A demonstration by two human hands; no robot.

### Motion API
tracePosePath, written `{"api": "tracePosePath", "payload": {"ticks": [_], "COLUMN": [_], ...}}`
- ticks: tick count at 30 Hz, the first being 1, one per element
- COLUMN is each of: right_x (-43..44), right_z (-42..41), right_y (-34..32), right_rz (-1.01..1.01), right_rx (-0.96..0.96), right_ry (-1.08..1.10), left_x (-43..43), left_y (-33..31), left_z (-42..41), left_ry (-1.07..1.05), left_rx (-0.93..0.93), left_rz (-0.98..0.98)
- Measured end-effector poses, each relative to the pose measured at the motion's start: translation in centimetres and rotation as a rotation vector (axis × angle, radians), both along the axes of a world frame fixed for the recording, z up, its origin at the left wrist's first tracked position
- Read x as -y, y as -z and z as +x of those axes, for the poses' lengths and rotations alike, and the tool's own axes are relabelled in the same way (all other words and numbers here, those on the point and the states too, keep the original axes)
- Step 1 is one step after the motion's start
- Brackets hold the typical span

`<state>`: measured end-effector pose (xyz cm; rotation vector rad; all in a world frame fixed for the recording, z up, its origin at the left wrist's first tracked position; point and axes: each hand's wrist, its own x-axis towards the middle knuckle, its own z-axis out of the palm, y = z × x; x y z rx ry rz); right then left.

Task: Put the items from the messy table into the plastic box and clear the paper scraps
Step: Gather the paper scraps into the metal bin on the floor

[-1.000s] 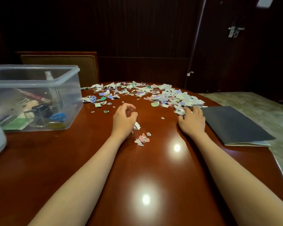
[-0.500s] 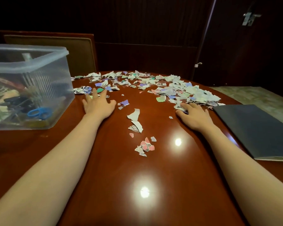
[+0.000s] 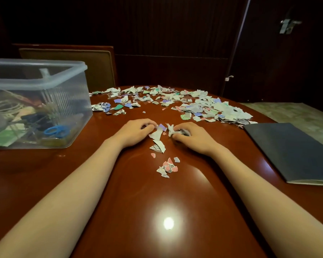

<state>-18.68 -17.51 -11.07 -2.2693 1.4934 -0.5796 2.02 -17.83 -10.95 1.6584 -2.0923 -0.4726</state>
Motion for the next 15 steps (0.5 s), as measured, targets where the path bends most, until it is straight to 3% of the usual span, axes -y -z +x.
{"api": "tracePosePath", "payload": {"ticks": [7, 15], "right_x": [-1.1, -1.9], "right_z": [1.7, 3.0], "right_y": [-0.3, -0.2], "right_rz": [0.101, 0.095], "right_rx": [0.375, -0.179], "right_ry": [0.020, -0.047], "left_x": [-2.8, -7.4], "left_y": [-0.2, -0.4], "left_z": [-1.7, -3.3], "left_ry": [0.059, 0.085], "left_rx": [-0.256, -0.354], "left_rz": [0.025, 0.063]}}
